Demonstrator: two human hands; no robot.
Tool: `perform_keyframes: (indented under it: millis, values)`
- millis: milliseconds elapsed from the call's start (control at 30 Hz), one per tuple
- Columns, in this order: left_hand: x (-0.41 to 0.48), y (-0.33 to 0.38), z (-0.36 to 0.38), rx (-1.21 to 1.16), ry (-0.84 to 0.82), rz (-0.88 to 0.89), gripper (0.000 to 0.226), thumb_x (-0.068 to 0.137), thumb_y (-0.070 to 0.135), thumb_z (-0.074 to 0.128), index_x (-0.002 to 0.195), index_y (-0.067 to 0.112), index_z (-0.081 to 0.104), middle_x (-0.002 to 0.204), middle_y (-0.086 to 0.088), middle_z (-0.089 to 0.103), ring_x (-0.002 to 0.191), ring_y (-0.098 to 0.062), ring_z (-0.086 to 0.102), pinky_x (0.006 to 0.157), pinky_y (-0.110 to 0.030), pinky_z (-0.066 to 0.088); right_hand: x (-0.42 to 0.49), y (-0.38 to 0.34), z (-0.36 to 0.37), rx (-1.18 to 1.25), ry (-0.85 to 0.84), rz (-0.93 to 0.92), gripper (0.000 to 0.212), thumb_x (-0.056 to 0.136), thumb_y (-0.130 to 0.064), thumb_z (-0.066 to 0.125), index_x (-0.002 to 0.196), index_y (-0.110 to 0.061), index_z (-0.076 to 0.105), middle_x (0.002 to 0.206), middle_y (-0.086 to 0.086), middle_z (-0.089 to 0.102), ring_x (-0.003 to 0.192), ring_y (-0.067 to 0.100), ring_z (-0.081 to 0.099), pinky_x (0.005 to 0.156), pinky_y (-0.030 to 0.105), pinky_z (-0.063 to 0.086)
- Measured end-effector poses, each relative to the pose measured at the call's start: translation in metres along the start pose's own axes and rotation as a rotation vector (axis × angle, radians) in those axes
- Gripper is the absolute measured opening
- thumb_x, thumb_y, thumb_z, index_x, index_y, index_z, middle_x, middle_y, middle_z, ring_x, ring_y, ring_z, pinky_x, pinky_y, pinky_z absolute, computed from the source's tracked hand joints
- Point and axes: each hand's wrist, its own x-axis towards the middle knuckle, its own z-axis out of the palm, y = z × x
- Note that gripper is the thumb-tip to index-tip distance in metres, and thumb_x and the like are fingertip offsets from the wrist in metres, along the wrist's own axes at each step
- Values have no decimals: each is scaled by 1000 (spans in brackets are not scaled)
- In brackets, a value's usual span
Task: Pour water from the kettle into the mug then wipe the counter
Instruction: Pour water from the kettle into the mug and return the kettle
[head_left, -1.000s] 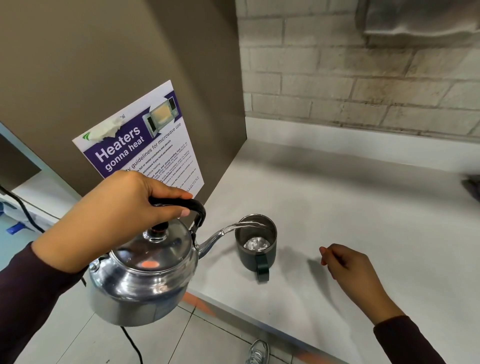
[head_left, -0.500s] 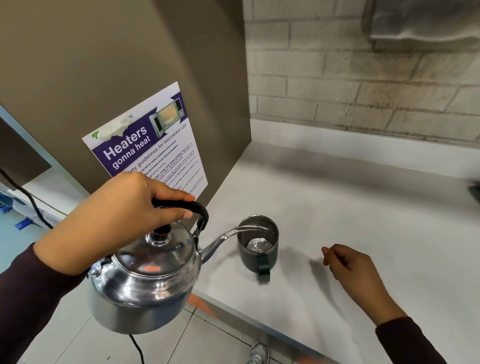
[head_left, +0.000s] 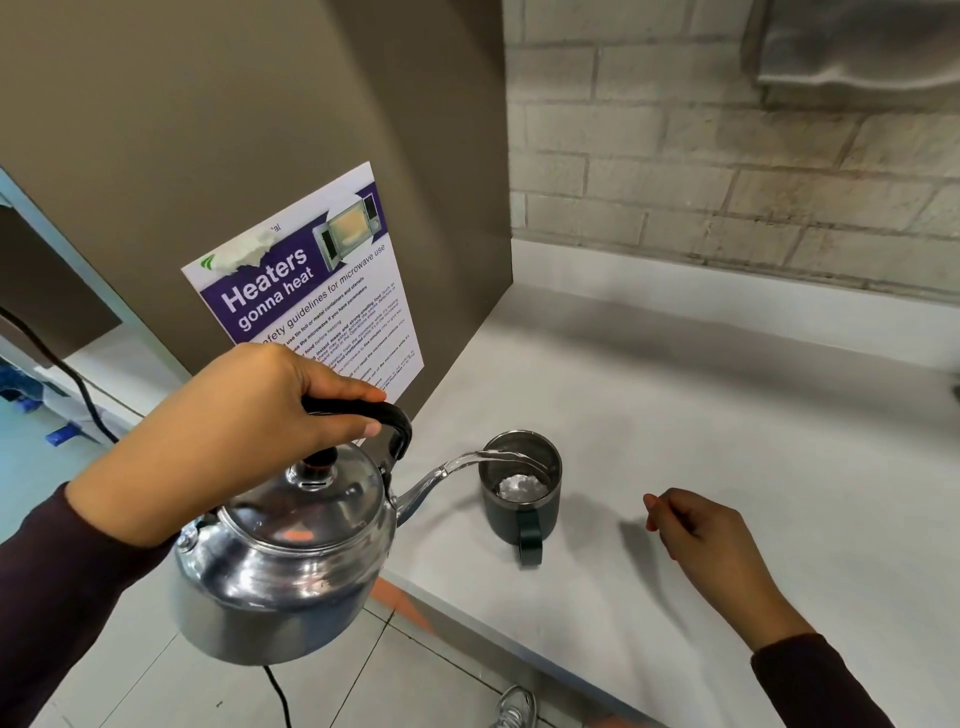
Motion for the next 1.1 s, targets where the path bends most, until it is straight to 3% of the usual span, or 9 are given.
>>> perform_keyframes:
  millis: [133, 367, 533, 733, 900, 1000, 1100]
  values:
    - [-1, -2, 2, -3, 8, 0, 30, 65, 35, 80, 74, 58, 63, 52, 53, 50, 66, 26, 55, 56, 7, 36, 1, 0, 0, -5, -11, 4, 36, 93, -28, 56, 59, -19, 58, 46, -16, 56, 40, 3, 46, 49, 22, 32]
    - [-2, -4, 3, -12, -8, -37, 25, 67, 35, 79, 80, 52, 67, 52, 51, 51, 68, 25, 56, 58, 6, 38, 4, -2, -1, -17, -22, -5, 36, 93, -28, 56, 59, -18, 58, 46, -13, 53, 40, 5, 44, 49, 23, 32]
    - [-3, -3, 4, -25, -13, -69, 23, 69, 33, 78, 85, 46, 71, 46, 44, 54, 47, 16, 54, 47, 1, 38, 5, -3, -2, -26, -30, -9, 36, 93, -30, 56, 59, -18, 58, 43, -10, 49, 40, 6, 42, 49, 25, 33]
    - [-1, -3, 4, -2, -22, -66, 23, 68, 34, 79, 82, 50, 68, 49, 51, 51, 63, 25, 54, 58, 5, 38, 7, -4, -2, -34, -33, -11, 35, 93, -29, 56, 60, -16, 59, 44, -11, 50, 41, 6, 43, 50, 25, 33]
    - [0, -2, 4, 3, -25, -84, 23, 68, 36, 79, 80, 51, 68, 50, 45, 56, 54, 15, 57, 53, 0, 41, 7, -3, -4, -41, -35, -13, 36, 93, -29, 56, 60, -17, 58, 46, -12, 52, 42, 5, 44, 49, 25, 33]
    - [0, 1, 3, 20, -26, -78, 24, 67, 36, 79, 77, 54, 66, 54, 49, 55, 61, 15, 59, 54, -3, 43, 6, -2, -3, -33, -40, -3, 36, 93, -29, 56, 60, -17, 58, 45, -13, 52, 41, 4, 44, 50, 24, 32]
    - [1, 4, 2, 49, -34, -93, 23, 67, 38, 78, 80, 55, 66, 63, 40, 65, 66, 1, 66, 60, -15, 52, 7, -3, -3, -31, -45, 2, 35, 93, -29, 56, 60, -17, 58, 45, -13, 52, 41, 4, 45, 50, 24, 32]
